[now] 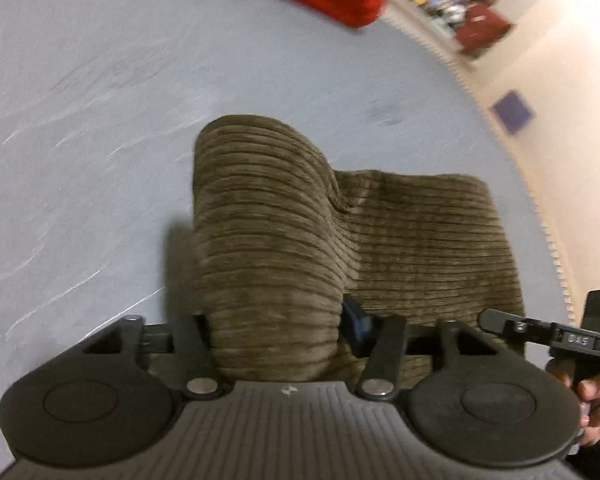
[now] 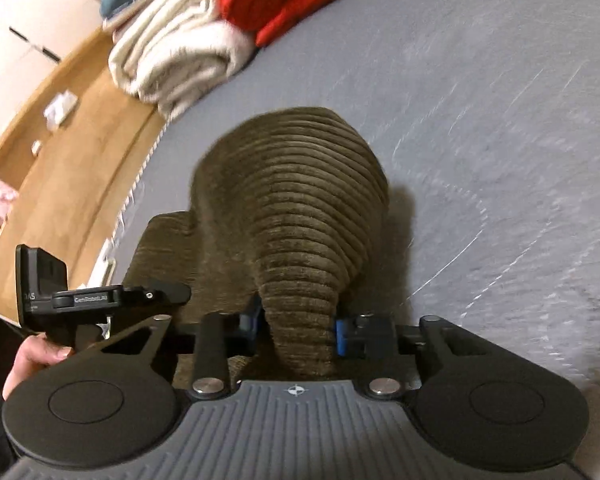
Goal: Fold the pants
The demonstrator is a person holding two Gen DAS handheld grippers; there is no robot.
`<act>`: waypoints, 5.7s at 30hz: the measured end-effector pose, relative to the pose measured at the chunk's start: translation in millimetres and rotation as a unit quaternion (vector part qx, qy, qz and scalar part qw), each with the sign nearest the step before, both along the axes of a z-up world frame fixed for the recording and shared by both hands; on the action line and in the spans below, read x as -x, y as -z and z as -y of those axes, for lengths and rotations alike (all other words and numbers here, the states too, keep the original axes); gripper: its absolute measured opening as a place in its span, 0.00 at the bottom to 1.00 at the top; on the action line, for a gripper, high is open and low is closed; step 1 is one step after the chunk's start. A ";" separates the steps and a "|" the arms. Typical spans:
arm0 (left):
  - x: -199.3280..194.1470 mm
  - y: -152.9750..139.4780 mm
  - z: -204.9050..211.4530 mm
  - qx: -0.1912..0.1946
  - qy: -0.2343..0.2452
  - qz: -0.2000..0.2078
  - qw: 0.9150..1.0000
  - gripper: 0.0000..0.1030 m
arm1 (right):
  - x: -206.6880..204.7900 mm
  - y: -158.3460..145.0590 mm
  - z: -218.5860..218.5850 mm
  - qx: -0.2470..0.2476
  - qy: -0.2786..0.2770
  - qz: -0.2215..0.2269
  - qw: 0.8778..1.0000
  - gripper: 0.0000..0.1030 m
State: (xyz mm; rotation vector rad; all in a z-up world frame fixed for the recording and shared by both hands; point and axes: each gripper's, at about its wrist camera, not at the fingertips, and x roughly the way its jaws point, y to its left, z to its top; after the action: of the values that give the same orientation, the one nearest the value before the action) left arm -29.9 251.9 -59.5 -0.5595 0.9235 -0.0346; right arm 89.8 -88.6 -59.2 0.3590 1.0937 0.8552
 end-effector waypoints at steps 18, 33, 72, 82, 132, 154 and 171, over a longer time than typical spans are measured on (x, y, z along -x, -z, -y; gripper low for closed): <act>-157.2 -18.4 162.3 -0.200 -0.023 0.097 0.975 0.77 | -88.5 -65.2 164.6 0.149 0.145 0.270 0.940 0.52; -126.7 10.4 243.3 -0.276 0.243 0.071 0.927 0.45 | -46.9 -22.0 141.8 0.251 -0.139 0.249 0.925 0.42; -197.0 -8.0 187.5 -0.227 0.007 0.087 0.970 0.20 | -198.5 -16.8 83.3 0.217 0.256 0.192 0.922 0.46; -151.0 -34.7 198.1 -0.239 0.061 0.110 0.963 0.24 | -143.7 -70.4 95.4 0.201 0.185 0.217 0.937 0.61; -6.4 -55.4 296.9 -0.222 -0.078 0.056 0.970 1.00 | 45.9 -73.0 105.9 0.247 0.189 0.203 0.929 0.99; -12.4 -51.6 303.0 -0.214 -0.059 0.066 0.973 1.00 | 51.7 -72.0 88.3 0.263 0.153 0.223 0.926 0.99; -12.1 -48.7 302.9 -0.215 -0.055 0.070 0.973 1.00 | 56.5 -73.0 83.7 0.273 0.151 0.235 0.920 0.99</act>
State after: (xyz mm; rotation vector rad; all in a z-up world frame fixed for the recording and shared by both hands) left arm -17.8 -51.0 -10.8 -0.2008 0.7310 0.2191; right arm 33.3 -172.3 13.8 -0.1452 0.7529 0.3056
